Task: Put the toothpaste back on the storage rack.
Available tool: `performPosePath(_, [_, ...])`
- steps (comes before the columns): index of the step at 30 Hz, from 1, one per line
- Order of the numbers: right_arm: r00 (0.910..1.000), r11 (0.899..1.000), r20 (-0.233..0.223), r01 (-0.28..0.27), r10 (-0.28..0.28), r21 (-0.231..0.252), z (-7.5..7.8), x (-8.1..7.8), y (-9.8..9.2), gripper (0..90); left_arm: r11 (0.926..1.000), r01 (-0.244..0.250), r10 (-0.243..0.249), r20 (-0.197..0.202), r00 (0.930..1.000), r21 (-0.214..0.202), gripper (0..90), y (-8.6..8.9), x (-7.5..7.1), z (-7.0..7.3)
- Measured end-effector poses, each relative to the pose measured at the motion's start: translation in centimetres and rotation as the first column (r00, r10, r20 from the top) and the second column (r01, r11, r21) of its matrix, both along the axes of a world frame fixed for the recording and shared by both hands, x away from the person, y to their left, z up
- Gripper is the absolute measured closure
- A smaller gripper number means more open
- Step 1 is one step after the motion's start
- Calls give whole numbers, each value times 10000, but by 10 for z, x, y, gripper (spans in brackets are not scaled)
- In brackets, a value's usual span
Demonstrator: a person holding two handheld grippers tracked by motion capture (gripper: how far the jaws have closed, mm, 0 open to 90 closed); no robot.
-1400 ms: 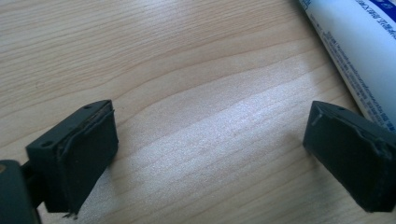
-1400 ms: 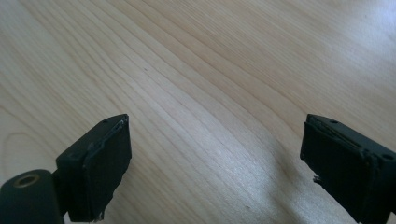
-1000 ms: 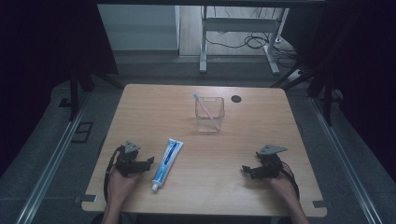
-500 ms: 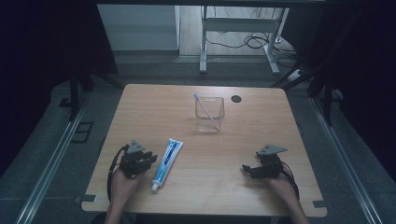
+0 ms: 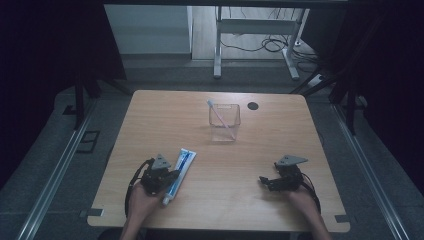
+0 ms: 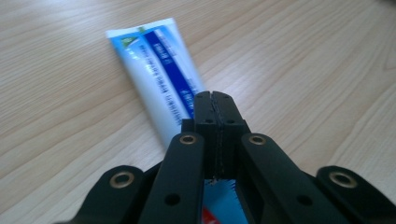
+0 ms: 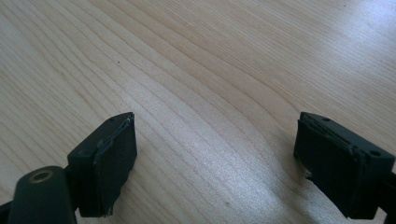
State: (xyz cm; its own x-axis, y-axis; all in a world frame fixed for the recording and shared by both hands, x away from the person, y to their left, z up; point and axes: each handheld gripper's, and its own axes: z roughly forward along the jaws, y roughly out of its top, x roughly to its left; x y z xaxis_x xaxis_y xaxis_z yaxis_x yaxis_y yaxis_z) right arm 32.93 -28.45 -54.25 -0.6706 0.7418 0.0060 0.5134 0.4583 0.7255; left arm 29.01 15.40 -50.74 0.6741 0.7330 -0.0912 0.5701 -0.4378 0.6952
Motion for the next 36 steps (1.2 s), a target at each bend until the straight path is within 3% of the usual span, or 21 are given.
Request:
performPosePath(7, [10000, 10000, 1, -3, 3, -1, 0, 0, 0, 133, 9977, 437, -424, -258, 9988, 519, 896, -16, -1, -6])
performPosePath(16, [10000, 10000, 2, -4, 4, -2, 0, 0, 0, 133, 9901, 853, -791, -589, 9951, 1112, 893, -21, -1, -9])
performPosePath(36, [10000, 10000, -3, -12, 12, -2, 0, 0, 0, 133, 9835, 566, -452, -698, 9965, 1716, 876, -2, 3, -9])
